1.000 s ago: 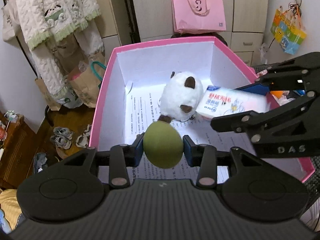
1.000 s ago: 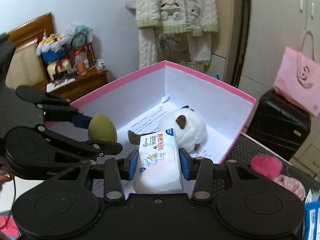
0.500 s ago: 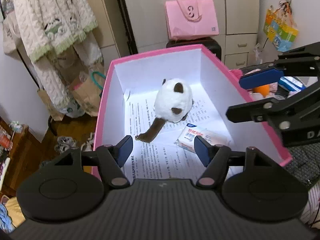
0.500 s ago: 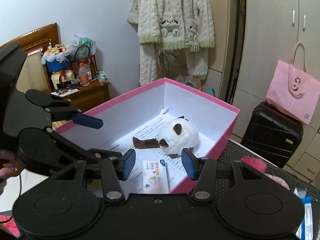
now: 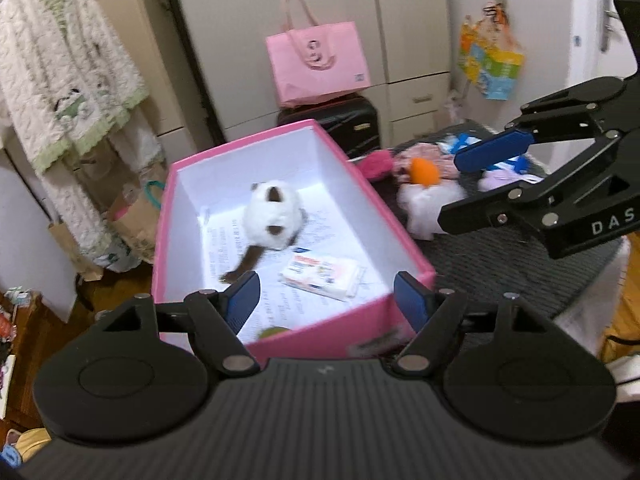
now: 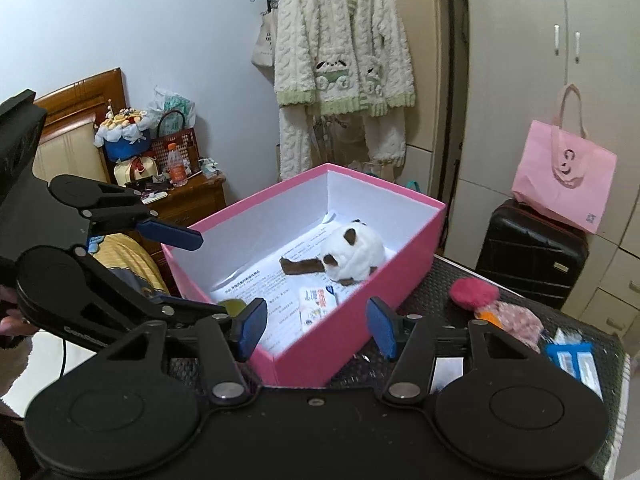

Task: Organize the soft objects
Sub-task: 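Open the right tool to drop the tissue pack into the box while the left tool holds the sponge, then move the left tool to the purple plush toy and grasp it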

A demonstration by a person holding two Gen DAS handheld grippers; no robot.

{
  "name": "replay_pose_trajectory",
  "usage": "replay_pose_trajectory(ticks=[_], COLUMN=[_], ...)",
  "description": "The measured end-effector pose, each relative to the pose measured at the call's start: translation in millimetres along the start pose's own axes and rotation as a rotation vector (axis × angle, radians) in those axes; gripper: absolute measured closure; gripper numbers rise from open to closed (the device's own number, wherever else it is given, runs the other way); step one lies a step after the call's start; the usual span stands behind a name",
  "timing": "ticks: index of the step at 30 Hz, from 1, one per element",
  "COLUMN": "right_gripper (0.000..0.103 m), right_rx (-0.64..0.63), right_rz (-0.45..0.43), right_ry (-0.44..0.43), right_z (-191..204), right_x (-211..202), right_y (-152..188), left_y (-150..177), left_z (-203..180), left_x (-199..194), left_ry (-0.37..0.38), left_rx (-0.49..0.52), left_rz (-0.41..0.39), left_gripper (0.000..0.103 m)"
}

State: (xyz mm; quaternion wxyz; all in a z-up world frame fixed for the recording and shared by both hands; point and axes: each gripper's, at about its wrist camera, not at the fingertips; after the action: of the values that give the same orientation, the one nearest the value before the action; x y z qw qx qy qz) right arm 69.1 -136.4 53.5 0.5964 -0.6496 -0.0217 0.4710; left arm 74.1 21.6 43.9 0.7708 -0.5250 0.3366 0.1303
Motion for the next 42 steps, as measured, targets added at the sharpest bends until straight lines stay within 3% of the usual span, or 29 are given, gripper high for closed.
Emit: replay_pose_trajectory(ticks=[5, 11, 19, 22, 25, 31, 35, 38, 42], right_gripper=[0.039, 0.036, 0.029, 0.021, 0.019, 0.016, 0.010, 0.010, 0.010], right_rx=[0.012, 0.011, 0.012, -0.002, -0.026, 0.022, 0.008, -0.008, 0.024], right_rz=[-0.008, -0.007, -0.028, -0.040, -0.040, -0.062, -0.092, -0.065, -0.064], right_ry=[0.027, 0.060, 0.102, 0.118, 0.132, 0.186, 0.232, 0.302, 0.264], right_z=[0, -2, -18, -20, -26, -66, -96, -114, -141], right_x=[-31, -62, -82, -87, -88, -79, -65, -51, -42], right_y=[22, 50, 90, 103, 113, 128, 140, 146, 150], left_y=[-1, -4, -15, -22, -28, -38, -42, -43, -48], left_z=[-23, -57, -98, -110, -123, -141, -156, -164, -169], left_x=[-16, -27, -5, 6, 16, 40, 59, 69, 89], left_ry=[0.095, 0.143, 0.223, 0.204, 0.195, 0.263, 0.254, 0.225, 0.264], left_rx=[0.033, 0.098, 0.103, 0.121, 0.139, 0.105, 0.083, 0.053, -0.019], left_rz=[-0.003, -0.022, -0.028, -0.052, -0.085, -0.123, -0.165, -0.245, -0.235], left_gripper=[0.029, 0.026, 0.019, 0.016, 0.011, 0.007, 0.006, 0.006, 0.005])
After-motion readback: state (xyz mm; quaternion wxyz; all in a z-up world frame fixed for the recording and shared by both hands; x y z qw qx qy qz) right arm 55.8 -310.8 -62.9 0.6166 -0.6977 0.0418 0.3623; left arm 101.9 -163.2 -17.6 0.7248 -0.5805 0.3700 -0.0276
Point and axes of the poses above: each gripper's, at about its wrist camera, not at the fingertips, and x roughly the way its jaws point, z to its left, y to its underside, and after that the axes turned 6 degrees about -y, right-handed
